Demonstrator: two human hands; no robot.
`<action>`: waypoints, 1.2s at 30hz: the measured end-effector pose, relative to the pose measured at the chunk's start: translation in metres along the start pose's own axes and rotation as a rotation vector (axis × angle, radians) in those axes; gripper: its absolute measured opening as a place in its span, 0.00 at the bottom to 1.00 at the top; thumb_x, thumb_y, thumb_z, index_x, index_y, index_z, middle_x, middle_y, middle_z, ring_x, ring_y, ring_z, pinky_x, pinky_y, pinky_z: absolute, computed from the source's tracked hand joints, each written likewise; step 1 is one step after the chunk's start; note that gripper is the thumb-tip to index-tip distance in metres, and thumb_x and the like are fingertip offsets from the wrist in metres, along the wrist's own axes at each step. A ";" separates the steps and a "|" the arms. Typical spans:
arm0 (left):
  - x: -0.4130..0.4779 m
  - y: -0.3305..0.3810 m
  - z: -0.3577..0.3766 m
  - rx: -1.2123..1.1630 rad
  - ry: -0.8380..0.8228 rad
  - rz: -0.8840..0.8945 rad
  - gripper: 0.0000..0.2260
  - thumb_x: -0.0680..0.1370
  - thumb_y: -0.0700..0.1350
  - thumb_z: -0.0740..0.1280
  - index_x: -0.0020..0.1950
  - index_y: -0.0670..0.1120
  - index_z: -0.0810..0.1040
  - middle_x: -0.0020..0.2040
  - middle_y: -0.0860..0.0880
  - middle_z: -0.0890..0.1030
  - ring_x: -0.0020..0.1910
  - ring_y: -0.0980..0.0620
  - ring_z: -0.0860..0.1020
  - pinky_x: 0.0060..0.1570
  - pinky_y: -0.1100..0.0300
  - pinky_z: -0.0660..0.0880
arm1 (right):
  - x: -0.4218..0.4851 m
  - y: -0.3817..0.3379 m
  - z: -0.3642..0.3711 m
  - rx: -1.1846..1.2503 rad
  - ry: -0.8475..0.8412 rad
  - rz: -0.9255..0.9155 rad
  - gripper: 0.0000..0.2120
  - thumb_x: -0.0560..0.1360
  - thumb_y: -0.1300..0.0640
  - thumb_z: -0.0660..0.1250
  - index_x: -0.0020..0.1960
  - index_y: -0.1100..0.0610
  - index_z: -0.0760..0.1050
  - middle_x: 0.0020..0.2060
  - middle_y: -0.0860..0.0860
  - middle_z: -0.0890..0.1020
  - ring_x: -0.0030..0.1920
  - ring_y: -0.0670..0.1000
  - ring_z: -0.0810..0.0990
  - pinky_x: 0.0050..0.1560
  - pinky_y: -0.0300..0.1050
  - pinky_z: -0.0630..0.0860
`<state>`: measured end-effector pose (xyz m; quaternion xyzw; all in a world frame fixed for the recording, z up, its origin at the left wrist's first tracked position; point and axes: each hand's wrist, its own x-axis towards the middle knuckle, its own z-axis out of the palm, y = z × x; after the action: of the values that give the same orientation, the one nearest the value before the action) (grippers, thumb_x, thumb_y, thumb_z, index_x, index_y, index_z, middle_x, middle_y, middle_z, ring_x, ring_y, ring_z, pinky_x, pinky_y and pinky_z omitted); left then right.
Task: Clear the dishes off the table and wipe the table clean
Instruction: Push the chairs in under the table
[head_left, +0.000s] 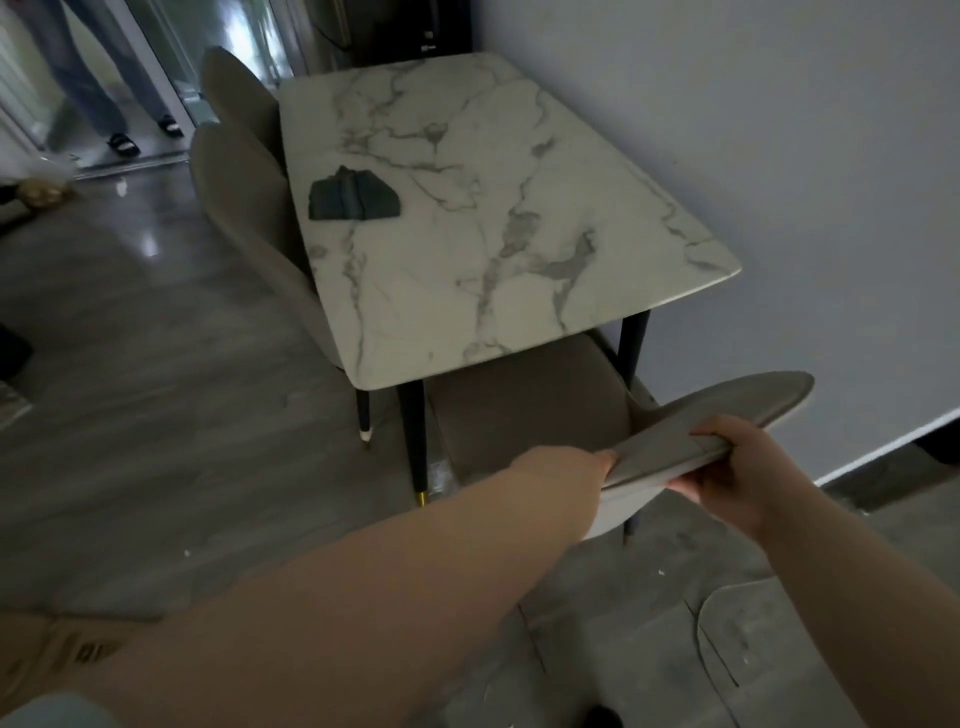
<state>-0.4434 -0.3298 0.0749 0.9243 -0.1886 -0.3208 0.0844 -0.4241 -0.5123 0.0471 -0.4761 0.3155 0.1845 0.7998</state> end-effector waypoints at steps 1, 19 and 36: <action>0.009 -0.002 -0.007 0.006 0.003 -0.019 0.33 0.78 0.40 0.64 0.79 0.51 0.51 0.68 0.42 0.71 0.64 0.41 0.72 0.59 0.50 0.70 | 0.009 -0.006 0.004 0.007 -0.018 0.004 0.13 0.77 0.65 0.58 0.62 0.60 0.68 0.53 0.62 0.76 0.56 0.63 0.78 0.43 0.62 0.80; 0.050 -0.033 0.010 -1.544 -0.025 -0.929 0.26 0.74 0.56 0.70 0.64 0.43 0.69 0.57 0.39 0.74 0.50 0.39 0.79 0.53 0.47 0.78 | 0.069 -0.109 -0.055 -0.068 0.112 0.171 0.24 0.72 0.45 0.71 0.63 0.56 0.71 0.54 0.60 0.77 0.52 0.63 0.78 0.57 0.67 0.74; 0.063 -0.044 0.027 -2.117 0.527 -0.945 0.05 0.77 0.36 0.62 0.41 0.39 0.72 0.33 0.43 0.74 0.28 0.48 0.76 0.21 0.59 0.77 | 0.097 -0.101 -0.042 0.094 -0.080 0.008 0.07 0.76 0.63 0.57 0.45 0.58 0.74 0.28 0.51 0.82 0.29 0.48 0.82 0.31 0.38 0.79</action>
<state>-0.4025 -0.3161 0.0064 0.4102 0.5530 -0.1165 0.7158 -0.3063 -0.5977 0.0316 -0.4288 0.2935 0.1917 0.8326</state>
